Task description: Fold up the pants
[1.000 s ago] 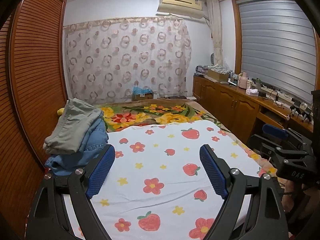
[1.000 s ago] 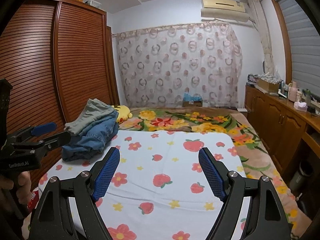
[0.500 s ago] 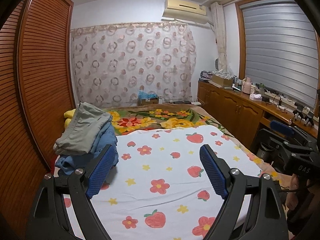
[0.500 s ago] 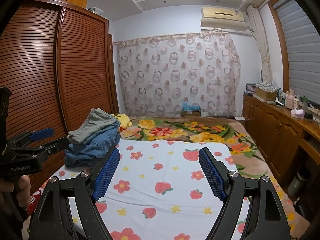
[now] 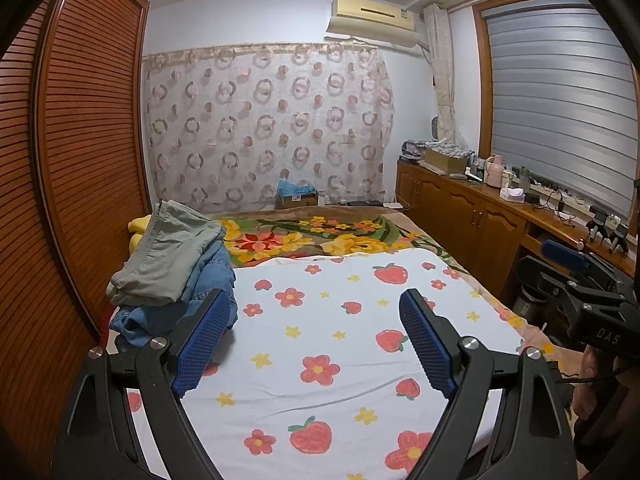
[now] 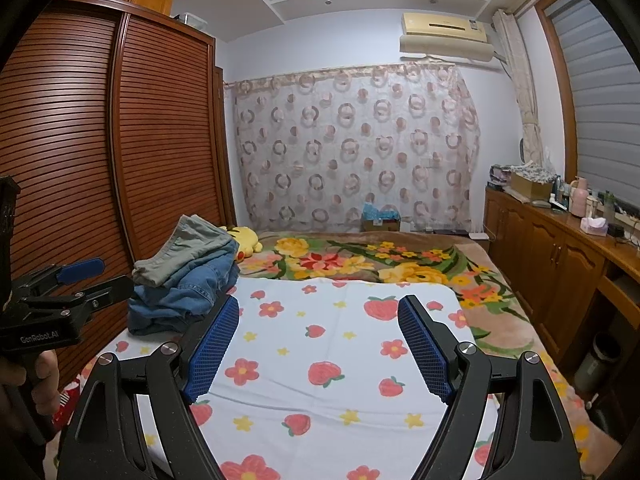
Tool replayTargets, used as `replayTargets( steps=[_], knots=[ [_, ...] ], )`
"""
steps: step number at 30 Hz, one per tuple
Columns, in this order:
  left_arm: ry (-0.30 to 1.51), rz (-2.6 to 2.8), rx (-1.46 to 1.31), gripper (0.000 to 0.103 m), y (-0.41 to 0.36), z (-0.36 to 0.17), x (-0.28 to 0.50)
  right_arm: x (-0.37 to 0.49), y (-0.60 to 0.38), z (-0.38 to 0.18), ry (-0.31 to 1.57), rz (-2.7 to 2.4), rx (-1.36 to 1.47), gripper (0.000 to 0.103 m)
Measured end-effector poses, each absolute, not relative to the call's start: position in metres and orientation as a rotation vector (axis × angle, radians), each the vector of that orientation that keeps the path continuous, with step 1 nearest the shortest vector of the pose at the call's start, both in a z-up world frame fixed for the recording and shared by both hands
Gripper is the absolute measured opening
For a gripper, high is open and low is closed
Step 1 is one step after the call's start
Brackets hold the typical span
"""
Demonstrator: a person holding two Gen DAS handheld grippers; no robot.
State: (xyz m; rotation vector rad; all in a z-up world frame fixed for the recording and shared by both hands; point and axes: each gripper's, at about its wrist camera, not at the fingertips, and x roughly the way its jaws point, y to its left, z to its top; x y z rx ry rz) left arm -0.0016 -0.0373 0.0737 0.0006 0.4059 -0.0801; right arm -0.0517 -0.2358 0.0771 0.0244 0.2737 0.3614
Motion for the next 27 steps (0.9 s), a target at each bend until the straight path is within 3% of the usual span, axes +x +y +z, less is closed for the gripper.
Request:
replayTargets(
  steps=[27],
  knots=[
    [0.404, -0.081, 0.000, 0.087, -0.0379, 0.0731, -0.0029, -0.0500, -0.2358, 0.0774, 0.274, 0.355, 0.020, 0.084]
  ],
)
